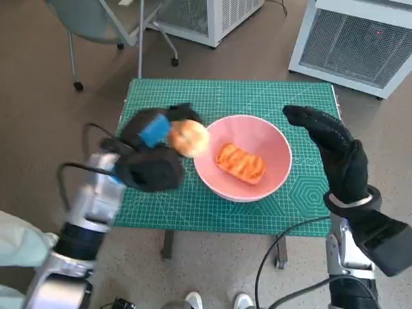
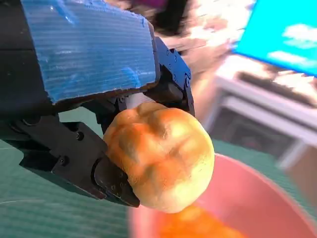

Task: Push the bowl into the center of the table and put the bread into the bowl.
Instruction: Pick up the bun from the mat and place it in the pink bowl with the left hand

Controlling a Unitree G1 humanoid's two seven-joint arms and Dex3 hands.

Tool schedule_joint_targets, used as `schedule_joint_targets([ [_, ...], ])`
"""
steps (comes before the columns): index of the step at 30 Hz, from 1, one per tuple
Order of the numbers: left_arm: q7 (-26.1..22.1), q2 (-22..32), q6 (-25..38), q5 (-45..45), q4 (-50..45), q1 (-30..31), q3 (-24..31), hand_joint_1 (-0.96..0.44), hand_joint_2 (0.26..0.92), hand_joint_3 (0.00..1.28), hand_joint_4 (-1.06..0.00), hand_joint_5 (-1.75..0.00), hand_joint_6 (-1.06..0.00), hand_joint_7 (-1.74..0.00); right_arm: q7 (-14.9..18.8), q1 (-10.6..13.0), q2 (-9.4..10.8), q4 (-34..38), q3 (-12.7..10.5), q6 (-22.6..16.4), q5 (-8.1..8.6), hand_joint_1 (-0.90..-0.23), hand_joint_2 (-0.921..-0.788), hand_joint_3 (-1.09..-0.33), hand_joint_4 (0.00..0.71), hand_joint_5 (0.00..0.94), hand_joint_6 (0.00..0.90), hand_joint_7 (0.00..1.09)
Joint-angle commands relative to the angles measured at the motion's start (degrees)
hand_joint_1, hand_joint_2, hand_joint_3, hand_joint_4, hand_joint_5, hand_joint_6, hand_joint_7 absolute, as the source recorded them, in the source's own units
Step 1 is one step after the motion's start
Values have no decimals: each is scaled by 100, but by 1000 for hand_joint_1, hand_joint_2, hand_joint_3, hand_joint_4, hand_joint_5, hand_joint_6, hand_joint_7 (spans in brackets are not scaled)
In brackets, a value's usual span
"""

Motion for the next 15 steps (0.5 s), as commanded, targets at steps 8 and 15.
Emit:
schedule_joint_targets([
  [8, 612, -536, -997, 122, 720, -362, -319, 2, 899, 25, -794, -1181, -739, -918, 121, 67, -7, 84, 6, -16, 22, -591, -921, -732, 104, 0, -1, 330],
  [15, 525, -737, -976, 250, 829, -402, -542, 2, 912, 29, -784, -1157, -671, -1022, 149, 109, -30, 25, -20, 16, 56, -592, -921, -733, 104, 0, -1, 329],
])
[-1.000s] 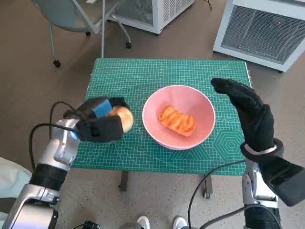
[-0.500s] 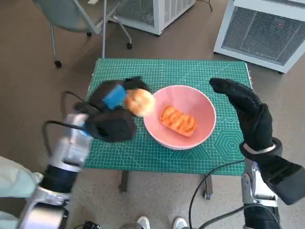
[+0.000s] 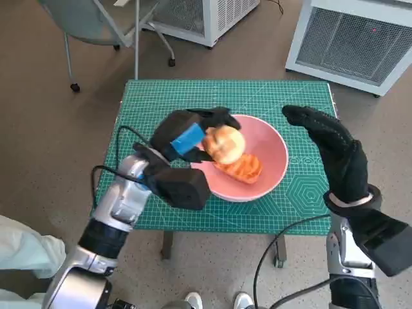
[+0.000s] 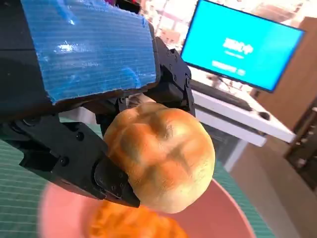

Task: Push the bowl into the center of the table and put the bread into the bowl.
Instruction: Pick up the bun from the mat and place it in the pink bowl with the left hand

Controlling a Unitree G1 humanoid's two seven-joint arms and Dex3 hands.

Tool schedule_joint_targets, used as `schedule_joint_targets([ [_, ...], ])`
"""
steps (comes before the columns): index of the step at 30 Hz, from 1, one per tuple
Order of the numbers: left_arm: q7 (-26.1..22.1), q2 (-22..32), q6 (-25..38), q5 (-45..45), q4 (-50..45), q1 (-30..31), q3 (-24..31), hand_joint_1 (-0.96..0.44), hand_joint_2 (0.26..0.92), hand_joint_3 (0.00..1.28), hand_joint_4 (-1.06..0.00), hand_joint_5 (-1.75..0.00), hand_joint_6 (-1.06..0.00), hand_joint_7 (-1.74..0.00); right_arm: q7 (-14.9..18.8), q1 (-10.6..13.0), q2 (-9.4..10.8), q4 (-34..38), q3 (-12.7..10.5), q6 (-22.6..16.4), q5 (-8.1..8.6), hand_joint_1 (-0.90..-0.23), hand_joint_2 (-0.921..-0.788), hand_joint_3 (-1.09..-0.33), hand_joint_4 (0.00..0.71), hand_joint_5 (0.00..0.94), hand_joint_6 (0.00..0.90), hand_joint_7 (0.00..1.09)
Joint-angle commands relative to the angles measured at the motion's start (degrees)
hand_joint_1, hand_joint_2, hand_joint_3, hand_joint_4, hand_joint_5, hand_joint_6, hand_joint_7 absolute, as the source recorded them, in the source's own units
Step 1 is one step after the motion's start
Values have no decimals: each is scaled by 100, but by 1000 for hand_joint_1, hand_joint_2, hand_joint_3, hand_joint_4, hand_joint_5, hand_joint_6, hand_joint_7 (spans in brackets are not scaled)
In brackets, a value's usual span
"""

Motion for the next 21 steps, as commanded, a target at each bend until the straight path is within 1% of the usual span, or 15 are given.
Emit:
schedule_joint_targets([
  [1, -102, -121, 8, 114, 52, -99, -172, 2, 915, 34, -776, -1161, -653, -1046, 70, 113, -26, -3, -16, 70, 44, -593, -921, -732, 104, 0, -1, 329],
  [2, -148, -130, 32, 119, 37, -91, -191, 2, 917, 75, -724, -1198, -597, -1119, 69, 119, -27, -14, -18, 77, 44, -593, -921, -732, 104, 0, -1, 329],
  [3, -222, -135, 72, 150, 16, -78, -235, 2, 918, 92, -704, -1212, -576, -1147, 66, 127, -29, -25, -22, 83, 42, -593, -921, -732, 104, 0, -1, 329],
  [4, -276, -138, 103, 174, -6, -65, -264, -8, 903, 96, -593, -933, -508, -913, 64, 136, -30, -39, -25, 89, 42, -593, -921, -732, 104, 0, -1, 328],
  [5, -309, -135, 112, 226, -4, -57, -310, -13, 901, 82, -568, -663, -512, -671, 61, 139, -33, -42, -30, 94, 40, -593, -921, -732, 104, 0, -1, 329],
  [6, -332, -133, 119, 262, -9, -49, -340, -53, 894, 61, -500, -437, -485, -471, 59, 145, -35, -50, -33, 99, 39, -592, -921, -732, 104, 0, -1, 329],
  [7, -328, -124, 93, 318, 12, -53, -386, -68, 893, 51, -478, -352, -480, -389, 54, 152, -37, -61, -36, 107, 37, -591, -921, -731, 104, 1, -1, 329],
  [8, -324, -117, 75, 354, 27, -56, -418, -126, 885, 35, -413, -225, -455, -260, 50, 157, -38, -68, -39, 113, 35, -590, -921, -731, 105, 1, -1, 329],
  [9, -306, -101, 22, 403, 65, -75, -460, -165, 880, 24, -372, -144, -440, -178, 41, 170, -40, -90, -42, 124, 32, -589, -921, -731, 105, 1, -1, 330],
  [12, -263, -75, -84, 497, 134, -104, -521, -288, 871, 9, -276, -48, -402, -67, 19, 206, -44, -139, -53, 146, 15, -587, -921, -732, 104, 0, -1, 329],
  [15, -114, -66, -177, 614, 200, -116, -566, -360, 870, 5, -226, -16, -377, -24, 0, 226, -43, -170, -65, 168, -3, -590, -921, -732, 103, 0, -1, 328],
  [21, -5, -91, -299, 633, 215, -76, -529, -408, 877, 5, -184, -2, -344, -3, -34, 266, -39, -249, -81, 223, -19, -592, -921, -733, 101, 0, -1, 320],
])
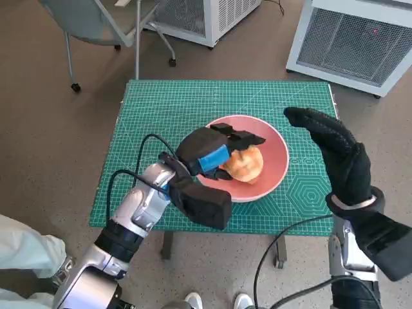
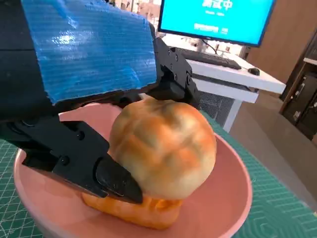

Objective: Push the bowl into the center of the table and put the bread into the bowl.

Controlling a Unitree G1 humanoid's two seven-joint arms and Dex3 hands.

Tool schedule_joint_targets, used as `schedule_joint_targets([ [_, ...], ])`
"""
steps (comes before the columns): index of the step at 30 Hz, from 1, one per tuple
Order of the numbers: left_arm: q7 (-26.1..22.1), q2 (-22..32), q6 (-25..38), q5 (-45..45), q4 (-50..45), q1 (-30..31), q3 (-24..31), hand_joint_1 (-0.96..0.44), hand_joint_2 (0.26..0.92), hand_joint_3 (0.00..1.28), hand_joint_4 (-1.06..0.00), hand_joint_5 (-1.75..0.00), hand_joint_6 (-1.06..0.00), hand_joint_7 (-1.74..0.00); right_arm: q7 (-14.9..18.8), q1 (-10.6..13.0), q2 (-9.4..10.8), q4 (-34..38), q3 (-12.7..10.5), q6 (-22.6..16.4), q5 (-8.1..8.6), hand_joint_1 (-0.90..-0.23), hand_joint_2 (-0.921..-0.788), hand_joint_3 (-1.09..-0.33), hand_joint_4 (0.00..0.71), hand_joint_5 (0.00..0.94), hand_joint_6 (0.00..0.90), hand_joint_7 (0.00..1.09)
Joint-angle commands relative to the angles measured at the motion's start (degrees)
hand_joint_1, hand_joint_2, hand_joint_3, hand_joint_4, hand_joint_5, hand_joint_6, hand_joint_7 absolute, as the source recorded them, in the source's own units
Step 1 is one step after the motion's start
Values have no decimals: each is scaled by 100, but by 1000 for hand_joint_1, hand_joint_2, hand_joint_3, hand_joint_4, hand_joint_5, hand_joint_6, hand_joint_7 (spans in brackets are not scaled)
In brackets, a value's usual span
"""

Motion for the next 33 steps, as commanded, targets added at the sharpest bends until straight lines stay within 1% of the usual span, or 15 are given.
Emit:
schedule_joint_targets([
  [1, 121, 15, -159, -5, 8, -68, 31, -412, 880, 6, -175, -1, -336, -2, -35, 152, -16, -52, -21, 121, -20, -593, -921, -733, 100, 0, -1, 316],
  [9, 12, 21, -500, -335, 162, -111, 169, -430, 892, 7, -142, 0, -302, 0, -84, 161, -10, -97, -39, 176, -57, -587, -921, -733, 98, 1, -1, 306],
  [17, -299, 106, -912, -958, 300, -201, 505, -450, 905, 9, -128, 0, -289, 0, -136, 141, -24, -139, -43, 236, -83, -583, -921, -731, 99, 1, -1, 306],
  [23, -631, 142, -1197, -1632, 360, -238, 864, -473, 916, 9, -122, 0, -281, 0, -160, 136, -30, -192, -45, 273, -86, -583, -921, -728, 101, 2, -1, 309],
  [27, -935, 108, -1373, -2269, 299, -239, 1182, -480, 920, 18, -126, -2, -282, -1, -164, 132, -33, -247, -52, 299, -65, -585, -921, -725, 102, 3, -1, 313],
  [30, -1057, -15, -1623, -2797, 292, -217, 1437, -495, 921, 43, -130, -4, -288, -4, -173, 129, -30, -295, -60, 316, -58, -590, -921, -723, 104, 3, -1, 315],
  [33, -1093, -194, -1933, -3255, 355, -188, 1669, -537, 921, 114, -138, -6, -302, -11, -202, 128, -25, -344, -67, 318, -80, -590, -921, -719, 106, 4, -1, 323],
])
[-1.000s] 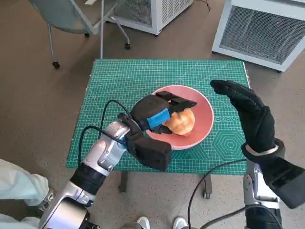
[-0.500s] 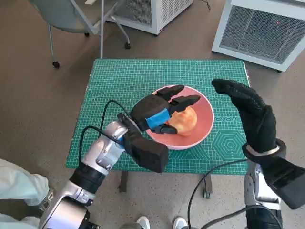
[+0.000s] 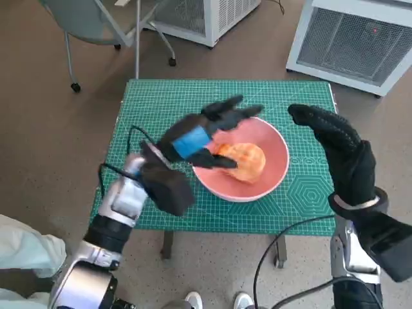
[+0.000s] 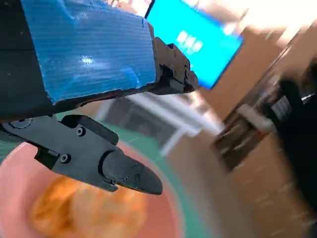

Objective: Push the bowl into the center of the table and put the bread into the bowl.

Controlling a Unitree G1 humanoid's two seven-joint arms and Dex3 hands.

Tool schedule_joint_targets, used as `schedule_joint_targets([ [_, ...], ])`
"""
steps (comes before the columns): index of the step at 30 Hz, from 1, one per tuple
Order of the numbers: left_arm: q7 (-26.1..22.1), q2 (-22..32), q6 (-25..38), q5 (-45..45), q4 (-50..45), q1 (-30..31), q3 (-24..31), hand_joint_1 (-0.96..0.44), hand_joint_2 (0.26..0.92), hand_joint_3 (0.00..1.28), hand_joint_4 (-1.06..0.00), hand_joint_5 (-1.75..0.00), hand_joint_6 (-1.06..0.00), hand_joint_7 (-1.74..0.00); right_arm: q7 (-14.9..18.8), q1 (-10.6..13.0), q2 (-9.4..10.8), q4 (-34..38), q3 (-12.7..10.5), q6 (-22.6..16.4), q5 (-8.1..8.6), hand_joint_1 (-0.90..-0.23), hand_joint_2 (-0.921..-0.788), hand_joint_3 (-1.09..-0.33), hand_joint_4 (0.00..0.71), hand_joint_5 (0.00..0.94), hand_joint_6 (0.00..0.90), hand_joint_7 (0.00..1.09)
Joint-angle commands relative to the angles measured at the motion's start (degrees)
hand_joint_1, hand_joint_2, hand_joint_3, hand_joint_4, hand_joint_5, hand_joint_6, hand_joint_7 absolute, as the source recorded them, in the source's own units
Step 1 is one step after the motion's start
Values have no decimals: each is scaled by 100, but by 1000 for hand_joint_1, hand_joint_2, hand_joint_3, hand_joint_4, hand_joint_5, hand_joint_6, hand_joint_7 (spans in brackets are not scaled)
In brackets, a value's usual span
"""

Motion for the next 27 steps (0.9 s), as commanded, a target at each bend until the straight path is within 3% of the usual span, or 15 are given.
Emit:
schedule_joint_targets([
  [1, -104, -299, -557, -783, 61, -48, 398, -543, 921, 125, -139, -6, -304, -12, -68, 103, -17, -77, -14, 88, -76, -589, -921, -718, 107, 4, -1, 324],
  [6, -175, -723, -1077, -1515, 109, 18, 715, -593, 921, 276, -146, -7, -300, -11, -139, 64, 1, -108, -9, 13, -154, -559, -921, -717, 108, 4, -1, 334],
  [11, -296, -987, -1364, -1921, 200, 7, 900, -623, 921, 395, -149, -6, -268, -3, -204, -14, -3, -56, -21, -81, -250, -572, -921, -711, 96, 1, -1, 340],
  [16, -764, -1163, -1330, -2539, 225, -12, 1050, -624, 921, 419, -161, -11, -252, -9, -269, -131, -27, 12, -35, -171, -361, -599, -921, -708, 89, 1, -1, 344],
  [27, -1362, -1384, -1518, -2946, 415, -110, 1273, -614, 921, 430, -166, -12, -243, -10, -274, -302, -93, -35, -20, -126, -378, -607, -921, -698, 92, 2, -1, 363],
])
